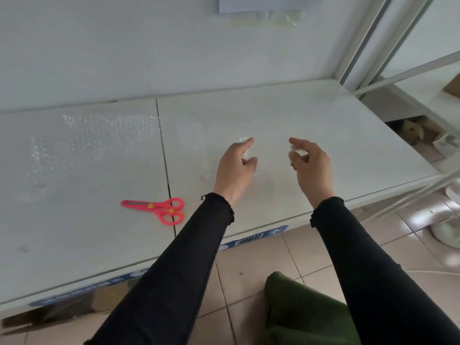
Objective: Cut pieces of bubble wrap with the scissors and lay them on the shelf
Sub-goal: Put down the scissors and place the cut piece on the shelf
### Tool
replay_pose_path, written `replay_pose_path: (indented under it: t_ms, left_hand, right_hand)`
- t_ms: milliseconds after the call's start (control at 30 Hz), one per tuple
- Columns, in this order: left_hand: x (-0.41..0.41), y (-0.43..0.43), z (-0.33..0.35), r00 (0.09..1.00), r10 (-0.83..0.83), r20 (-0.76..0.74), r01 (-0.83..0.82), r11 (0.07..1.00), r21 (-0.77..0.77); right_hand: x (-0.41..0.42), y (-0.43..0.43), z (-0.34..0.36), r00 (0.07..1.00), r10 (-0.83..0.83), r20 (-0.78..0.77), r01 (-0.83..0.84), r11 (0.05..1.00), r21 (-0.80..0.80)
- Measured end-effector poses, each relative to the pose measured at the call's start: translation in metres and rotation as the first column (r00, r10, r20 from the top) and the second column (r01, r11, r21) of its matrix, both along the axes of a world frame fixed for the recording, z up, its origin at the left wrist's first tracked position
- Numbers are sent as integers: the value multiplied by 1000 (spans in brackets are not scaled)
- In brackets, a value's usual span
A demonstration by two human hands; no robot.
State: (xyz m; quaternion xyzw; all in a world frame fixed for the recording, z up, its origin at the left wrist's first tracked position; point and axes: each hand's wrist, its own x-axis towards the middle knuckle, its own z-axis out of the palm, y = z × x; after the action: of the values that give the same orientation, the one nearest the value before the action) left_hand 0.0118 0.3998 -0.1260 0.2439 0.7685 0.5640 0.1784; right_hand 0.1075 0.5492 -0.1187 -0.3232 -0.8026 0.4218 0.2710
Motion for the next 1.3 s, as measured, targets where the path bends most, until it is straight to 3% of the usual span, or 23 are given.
replay_pose_path:
  t_ms: [100, 200, 400, 600, 833, 1000, 1133, 1300]
  left_hand:
    - [4, 23, -9, 988, -64, -142, 38, 983, -178]
    - [8, 34, -18, 937, -110, -331, -30, 920, -390]
    - [12, 41, -27, 867, -182, -464, -114, 834, -540]
    - [13, 35, -34, 773, -332, -540, -161, 721, -674]
    - [14, 30, -37, 770, -383, -509, -149, 669, -728]
    - [8, 16, -22, 799, -362, -480, -63, 744, -665]
    - [5, -15, -3, 772, -288, -566, -122, 807, -577]
    - [4, -79, 13, 762, -236, -604, -164, 831, -532]
  right_hand:
    - [7, 17, -12, 995, -10, 95, -4, 991, 136]
    - [12, 29, -22, 987, -17, 158, -13, 982, 190]
    - [15, 39, -40, 945, -26, 326, -91, 937, 338]
    - [19, 37, -42, 886, -152, 437, -110, 849, 518]
    - [20, 31, -41, 834, -202, 513, -125, 836, 534]
    - [20, 15, -25, 840, -233, 490, -124, 796, 592]
    - [4, -28, -5, 925, -90, 370, -183, 746, 641]
    - [-12, -86, 4, 938, 154, 310, -317, 742, 590]
